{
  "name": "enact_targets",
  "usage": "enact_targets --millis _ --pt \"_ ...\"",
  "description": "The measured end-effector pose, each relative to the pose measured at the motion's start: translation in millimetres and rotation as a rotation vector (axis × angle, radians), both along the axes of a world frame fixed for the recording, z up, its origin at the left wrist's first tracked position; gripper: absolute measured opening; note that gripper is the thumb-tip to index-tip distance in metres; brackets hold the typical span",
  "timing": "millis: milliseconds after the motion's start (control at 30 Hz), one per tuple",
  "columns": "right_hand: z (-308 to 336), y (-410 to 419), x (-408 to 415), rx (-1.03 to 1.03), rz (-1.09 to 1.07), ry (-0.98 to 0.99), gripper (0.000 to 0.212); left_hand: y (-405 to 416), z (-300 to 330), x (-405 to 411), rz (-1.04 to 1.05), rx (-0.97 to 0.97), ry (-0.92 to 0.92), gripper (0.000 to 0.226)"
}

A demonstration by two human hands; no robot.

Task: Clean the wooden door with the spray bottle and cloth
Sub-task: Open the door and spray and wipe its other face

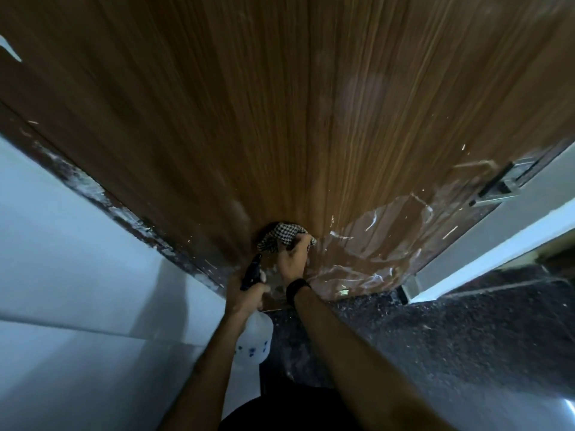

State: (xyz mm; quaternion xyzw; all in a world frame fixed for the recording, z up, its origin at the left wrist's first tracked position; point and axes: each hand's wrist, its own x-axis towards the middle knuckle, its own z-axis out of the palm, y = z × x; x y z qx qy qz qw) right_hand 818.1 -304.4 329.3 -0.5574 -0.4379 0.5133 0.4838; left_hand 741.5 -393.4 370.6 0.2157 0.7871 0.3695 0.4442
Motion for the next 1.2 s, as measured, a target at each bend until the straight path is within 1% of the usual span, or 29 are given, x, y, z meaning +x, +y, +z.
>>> enact_targets --millis 100,167,233,300,400,500,600,700,800,900,1000,1033,1100,1200 --pt "4.6 11.8 28.8 0.04 -0.097 0.018 0.034 8.9 -2.0 16.7 -0.048 -0.003 -0.016 0.028" --pt "3.8 17.1 56.1 0.041 -0.088 0.02 0.027 16.6 -2.7 33.4 -0.094 -0.063 -0.072 0.031" --pt "1.7 17.5 85.4 0.071 -0.112 0.008 0.027 25.6 -1.5 51.0 -0.175 -0.123 -0.119 0.035" --pt "-1.7 15.1 113.3 0.097 -0.197 -0.009 0.029 36.9 2.4 69.7 -0.26 -0.177 -0.136 0.038" --pt "-10.4 16.0 150.8 0.07 -0.329 -0.037 0.033 57.6 7.8 97.0 -0.378 -0.161 -0.132 0.035" --pt "-24.9 25.3 185.6 0.043 -0.406 -0.057 0.033 70.6 15.8 123.0 -0.477 -0.118 -0.099 0.036" --pt "-8.1 28.9 208.4 0.041 -0.391 -0.062 0.037 77.9 20.7 144.7 -0.466 -0.08 -0.039 0.034" --pt "-7.2 36.4 225.4 0.015 -0.359 -0.043 0.037 85.3 22.2 161.1 -0.455 -0.104 0.004 0.03" --pt "-11.8 41.7 234.9 0.024 -0.319 -0.027 0.035 93.5 25.1 172.0 -0.466 -0.133 0.015 0.015" --pt "-12.7 47.6 240.6 0.04 -0.284 -0.049 0.032 98.9 27.9 181.3 -0.414 -0.095 0.054 0.018" --pt "-7.1 61.8 245.4 0.089 -0.267 -0.049 0.031 102.7 29.5 187.7 -0.356 -0.075 0.093 0.013" --pt "-4.9 68.9 246.9 0.106 -0.276 -0.043 0.031 104.1 29.3 188.9 -0.331 -0.067 0.097 0.011" --pt "0.7 84.0 246.5 0.133 -0.3 -0.061 0.031 106.4 31.1 188.8 -0.289 -0.062 0.072 0.013" --pt "6.3 98.9 237.4 0.141 -0.345 -0.053 0.027 107.8 32.5 185.1 -0.301 -0.081 0.062 0.019"
